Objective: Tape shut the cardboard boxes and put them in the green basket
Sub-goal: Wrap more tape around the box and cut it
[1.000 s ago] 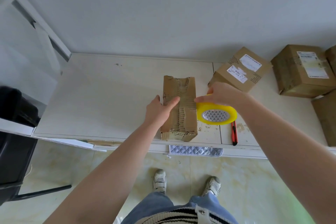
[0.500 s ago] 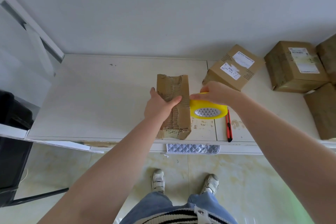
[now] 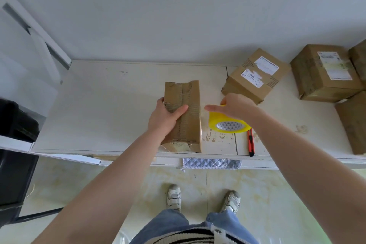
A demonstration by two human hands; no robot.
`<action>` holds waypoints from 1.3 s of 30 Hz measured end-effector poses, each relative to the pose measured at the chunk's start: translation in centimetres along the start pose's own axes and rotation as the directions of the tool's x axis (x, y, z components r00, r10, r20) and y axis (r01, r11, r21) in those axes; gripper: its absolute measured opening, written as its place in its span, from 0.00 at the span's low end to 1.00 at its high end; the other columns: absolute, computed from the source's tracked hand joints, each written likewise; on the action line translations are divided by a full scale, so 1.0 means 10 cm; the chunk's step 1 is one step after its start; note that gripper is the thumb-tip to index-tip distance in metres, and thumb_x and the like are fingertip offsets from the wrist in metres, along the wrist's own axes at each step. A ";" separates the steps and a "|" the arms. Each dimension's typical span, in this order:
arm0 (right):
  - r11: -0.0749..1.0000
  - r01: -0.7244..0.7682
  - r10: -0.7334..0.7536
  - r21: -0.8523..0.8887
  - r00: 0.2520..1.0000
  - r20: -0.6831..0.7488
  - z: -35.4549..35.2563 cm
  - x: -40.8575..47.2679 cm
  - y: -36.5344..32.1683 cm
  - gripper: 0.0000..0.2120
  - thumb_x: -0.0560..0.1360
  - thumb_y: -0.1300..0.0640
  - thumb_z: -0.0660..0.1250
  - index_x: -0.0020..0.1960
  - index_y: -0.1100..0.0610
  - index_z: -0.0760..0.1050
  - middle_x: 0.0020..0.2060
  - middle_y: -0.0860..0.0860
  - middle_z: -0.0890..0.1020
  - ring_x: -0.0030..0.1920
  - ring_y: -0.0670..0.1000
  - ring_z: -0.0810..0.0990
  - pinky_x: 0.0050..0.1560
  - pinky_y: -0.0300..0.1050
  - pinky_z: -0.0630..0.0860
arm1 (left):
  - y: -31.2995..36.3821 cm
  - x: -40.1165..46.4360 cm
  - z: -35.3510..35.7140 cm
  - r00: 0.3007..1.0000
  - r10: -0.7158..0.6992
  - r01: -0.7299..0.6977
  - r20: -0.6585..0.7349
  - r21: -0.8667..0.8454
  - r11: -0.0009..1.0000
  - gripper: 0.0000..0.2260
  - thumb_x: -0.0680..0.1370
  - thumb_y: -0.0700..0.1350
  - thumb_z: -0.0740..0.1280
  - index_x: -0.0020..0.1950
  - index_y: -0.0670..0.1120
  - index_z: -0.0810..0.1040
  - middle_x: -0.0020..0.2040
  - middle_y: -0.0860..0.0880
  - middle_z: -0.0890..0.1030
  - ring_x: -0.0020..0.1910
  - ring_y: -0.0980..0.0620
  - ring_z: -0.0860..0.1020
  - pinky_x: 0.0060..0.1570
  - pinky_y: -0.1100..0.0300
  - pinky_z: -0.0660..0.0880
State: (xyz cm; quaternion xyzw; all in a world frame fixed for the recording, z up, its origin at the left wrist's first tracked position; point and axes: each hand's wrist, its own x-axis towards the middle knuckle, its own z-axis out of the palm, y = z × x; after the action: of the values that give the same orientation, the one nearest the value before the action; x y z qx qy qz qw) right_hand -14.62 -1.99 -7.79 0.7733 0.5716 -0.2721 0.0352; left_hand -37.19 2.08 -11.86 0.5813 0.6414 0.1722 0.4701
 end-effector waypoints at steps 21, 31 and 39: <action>0.995 0.097 -0.096 -0.014 0.995 0.031 -0.07 0.03 -0.48 0.34 0.70 0.24 0.54 0.30 0.56 0.66 0.23 0.48 0.67 0.25 0.48 0.68 0.30 0.41 0.64 | 0.27 -0.04 -0.34 0.970 -0.167 0.122 0.179 0.237 0.964 0.60 0.64 0.68 0.74 0.76 0.60 0.30 0.74 0.43 0.56 0.72 0.39 0.60 0.70 0.41 0.64; 0.989 0.129 -0.134 -0.079 0.989 -0.068 -0.60 -0.20 -0.13 0.28 0.73 0.35 0.62 0.33 0.60 0.71 0.27 0.54 0.69 0.28 0.54 0.69 0.32 0.46 0.65 | 0.24 -0.20 0.07 0.899 -0.084 0.268 0.430 -0.389 0.881 0.49 0.60 0.57 0.78 0.75 0.63 0.54 0.63 0.48 0.77 0.57 0.46 0.79 0.56 0.44 0.78; 0.950 0.136 -0.171 -0.282 0.980 -0.103 -0.49 -0.16 -0.61 0.25 0.73 0.30 0.60 0.47 0.53 0.73 0.33 0.46 0.74 0.37 0.49 0.74 0.35 0.43 0.65 | 0.02 -0.13 0.06 0.874 -0.172 0.360 0.454 -0.369 0.857 0.45 0.68 0.61 0.75 0.78 0.57 0.54 0.65 0.58 0.77 0.54 0.64 0.78 0.51 0.58 0.73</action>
State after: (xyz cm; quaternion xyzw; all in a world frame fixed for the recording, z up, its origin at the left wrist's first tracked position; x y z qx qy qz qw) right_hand -18.60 0.47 -1.34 0.7298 0.6632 -0.1430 0.0839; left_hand -36.74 0.81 -11.44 0.3851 0.5495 0.1209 0.7315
